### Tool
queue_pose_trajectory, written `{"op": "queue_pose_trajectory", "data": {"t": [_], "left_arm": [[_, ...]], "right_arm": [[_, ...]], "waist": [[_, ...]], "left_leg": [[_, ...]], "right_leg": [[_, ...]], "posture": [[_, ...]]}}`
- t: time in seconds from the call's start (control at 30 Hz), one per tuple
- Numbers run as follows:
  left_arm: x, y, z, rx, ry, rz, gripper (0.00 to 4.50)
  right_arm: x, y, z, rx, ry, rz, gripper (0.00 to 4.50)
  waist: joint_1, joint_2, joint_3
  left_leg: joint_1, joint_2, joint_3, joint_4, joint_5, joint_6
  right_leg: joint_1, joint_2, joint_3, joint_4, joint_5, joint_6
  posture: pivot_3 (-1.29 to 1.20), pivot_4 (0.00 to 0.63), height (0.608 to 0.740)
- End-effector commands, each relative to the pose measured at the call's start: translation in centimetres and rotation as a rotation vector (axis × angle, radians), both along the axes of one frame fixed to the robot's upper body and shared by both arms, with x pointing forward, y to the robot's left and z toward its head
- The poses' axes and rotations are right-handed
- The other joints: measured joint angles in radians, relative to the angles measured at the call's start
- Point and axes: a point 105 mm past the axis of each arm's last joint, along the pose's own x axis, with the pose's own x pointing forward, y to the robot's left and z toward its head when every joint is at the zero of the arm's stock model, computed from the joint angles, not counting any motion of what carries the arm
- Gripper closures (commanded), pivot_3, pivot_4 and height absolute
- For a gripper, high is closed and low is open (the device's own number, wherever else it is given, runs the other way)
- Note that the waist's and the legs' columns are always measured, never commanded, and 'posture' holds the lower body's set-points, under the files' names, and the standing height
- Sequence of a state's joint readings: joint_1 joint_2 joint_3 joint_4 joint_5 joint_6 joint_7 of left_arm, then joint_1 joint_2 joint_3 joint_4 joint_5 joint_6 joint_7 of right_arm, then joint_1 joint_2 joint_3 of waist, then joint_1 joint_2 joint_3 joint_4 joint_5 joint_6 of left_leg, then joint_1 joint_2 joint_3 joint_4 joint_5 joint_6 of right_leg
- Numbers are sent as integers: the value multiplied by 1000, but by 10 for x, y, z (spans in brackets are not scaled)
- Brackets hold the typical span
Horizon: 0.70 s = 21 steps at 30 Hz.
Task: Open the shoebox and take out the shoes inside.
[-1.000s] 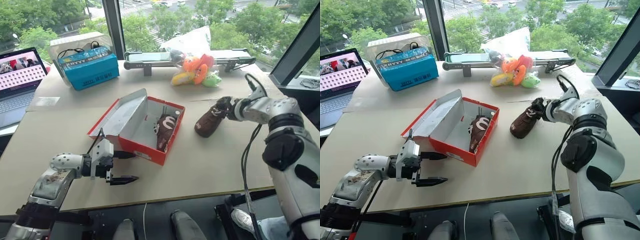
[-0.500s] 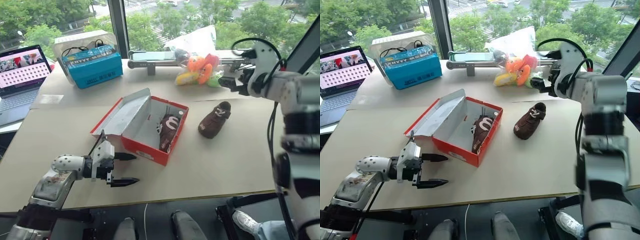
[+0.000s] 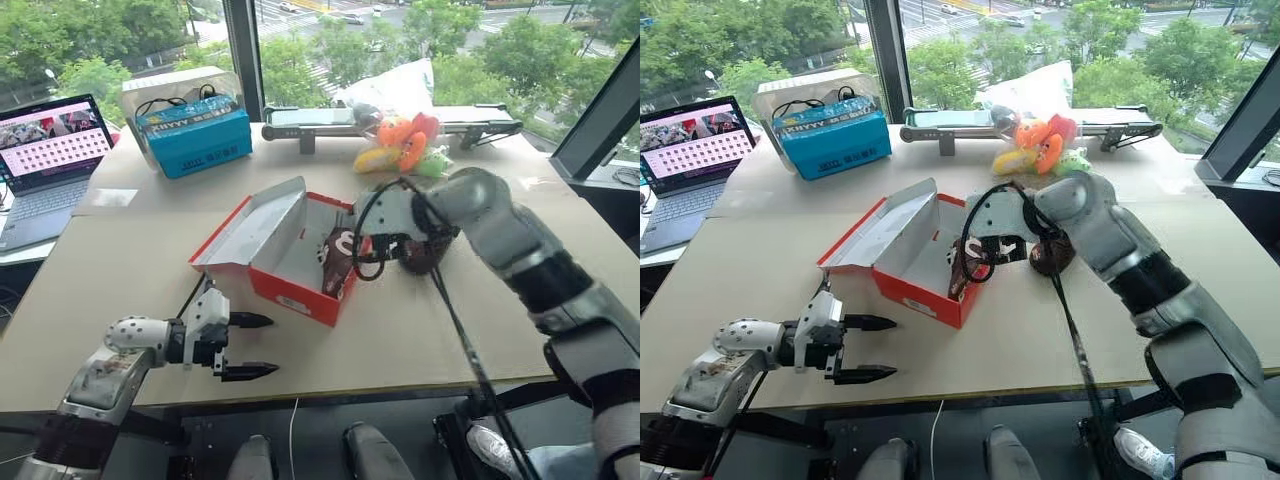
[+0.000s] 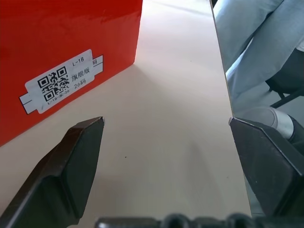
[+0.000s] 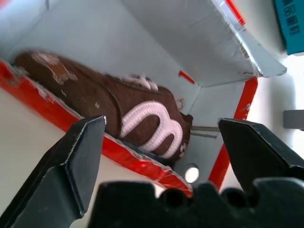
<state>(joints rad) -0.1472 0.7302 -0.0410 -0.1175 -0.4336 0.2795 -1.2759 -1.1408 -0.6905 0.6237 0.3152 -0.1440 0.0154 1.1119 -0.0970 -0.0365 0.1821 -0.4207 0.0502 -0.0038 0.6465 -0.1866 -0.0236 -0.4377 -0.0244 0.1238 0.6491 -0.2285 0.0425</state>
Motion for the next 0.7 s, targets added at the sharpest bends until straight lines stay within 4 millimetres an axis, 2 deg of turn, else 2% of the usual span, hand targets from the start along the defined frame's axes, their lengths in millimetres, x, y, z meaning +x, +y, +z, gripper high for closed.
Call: {"op": "queue_pose_trajectory", "data": {"t": [0.03, 0.17, 0.3, 0.47, 0.7], "left_arm": [[-3, -5, 8, -21, -28, -14, 0], [-4, -6, 9, -22, -26, -12, 0], [-5, -7, 11, -23, -24, -15, 0], [-5, -10, 12, -30, -23, -21, 0], [-5, -11, 12, -35, -21, -21, 0]], "right_arm": [[3, 6, 5, -145, -81, 121, 41], [4, 9, -2, -257, -99, 199, 41], [-2, 12, 1, -328, -96, 277, 41], [3, 9, -3, -408, -108, 314, 41], [16, 17, 16, -441, -178, 310, 41]], "waist": [[1, 0, 0], [0, 0, 0], [0, 0, 0], [0, 0, 0], [0, 0, 0]], "left_leg": [[-1, 0, 0, 0, 0, 0], [-1, 0, 0, -2, 0, 0], [0, 0, -1, -2, 0, 0], [2, 0, -1, -1, 0, 0], [5, -1, 0, -1, 0, 0]], "right_leg": [[-1, 0, 0, 0, 1, -2], [-1, 0, 0, 0, 3, -6], [0, 0, 0, 0, 3, -6], [1, 0, 0, 2, 3, -6], [1, 0, 0, 9, 0, -10]], "posture": [[0, 150, 740], [0, 150, 740], [0, 150, 740], [0, 150, 740], [0, 150, 740]]}}
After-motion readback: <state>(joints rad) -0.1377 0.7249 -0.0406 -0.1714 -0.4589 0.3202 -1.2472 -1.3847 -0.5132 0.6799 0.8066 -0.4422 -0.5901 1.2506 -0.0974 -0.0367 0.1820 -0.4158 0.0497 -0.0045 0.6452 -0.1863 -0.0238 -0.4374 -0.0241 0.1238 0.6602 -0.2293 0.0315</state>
